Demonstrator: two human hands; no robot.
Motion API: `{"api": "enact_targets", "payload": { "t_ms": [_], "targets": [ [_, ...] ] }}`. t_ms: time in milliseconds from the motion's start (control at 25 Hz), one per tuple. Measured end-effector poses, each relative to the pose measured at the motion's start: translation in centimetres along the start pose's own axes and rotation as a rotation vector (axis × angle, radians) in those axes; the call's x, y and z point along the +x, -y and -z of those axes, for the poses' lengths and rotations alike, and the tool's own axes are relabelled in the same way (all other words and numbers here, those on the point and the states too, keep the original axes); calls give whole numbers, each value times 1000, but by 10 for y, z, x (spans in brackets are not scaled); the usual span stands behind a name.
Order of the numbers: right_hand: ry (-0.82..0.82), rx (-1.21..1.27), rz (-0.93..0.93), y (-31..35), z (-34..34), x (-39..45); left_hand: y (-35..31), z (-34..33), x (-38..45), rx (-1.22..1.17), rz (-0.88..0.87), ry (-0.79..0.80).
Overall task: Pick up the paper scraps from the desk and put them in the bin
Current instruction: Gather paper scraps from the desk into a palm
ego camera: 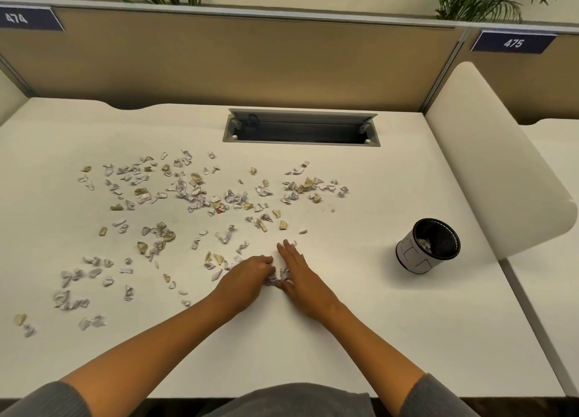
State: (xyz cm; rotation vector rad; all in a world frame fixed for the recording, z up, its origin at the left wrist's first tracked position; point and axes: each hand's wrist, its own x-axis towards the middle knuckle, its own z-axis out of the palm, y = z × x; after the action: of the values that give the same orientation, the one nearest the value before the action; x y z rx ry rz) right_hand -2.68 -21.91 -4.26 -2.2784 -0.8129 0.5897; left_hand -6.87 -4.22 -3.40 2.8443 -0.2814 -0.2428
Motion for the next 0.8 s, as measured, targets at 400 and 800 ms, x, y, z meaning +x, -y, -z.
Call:
{"api": "enact_targets", "payload": {
  "t_ms": [400, 800],
  "targets": [
    [-133, -398, 127, -9, -1, -3, -4, 12, -2, -92, 135, -37],
    [-423, 245, -282, -14, 58, 41, -7, 3, -14, 104, 54, 47]
  ]
}}
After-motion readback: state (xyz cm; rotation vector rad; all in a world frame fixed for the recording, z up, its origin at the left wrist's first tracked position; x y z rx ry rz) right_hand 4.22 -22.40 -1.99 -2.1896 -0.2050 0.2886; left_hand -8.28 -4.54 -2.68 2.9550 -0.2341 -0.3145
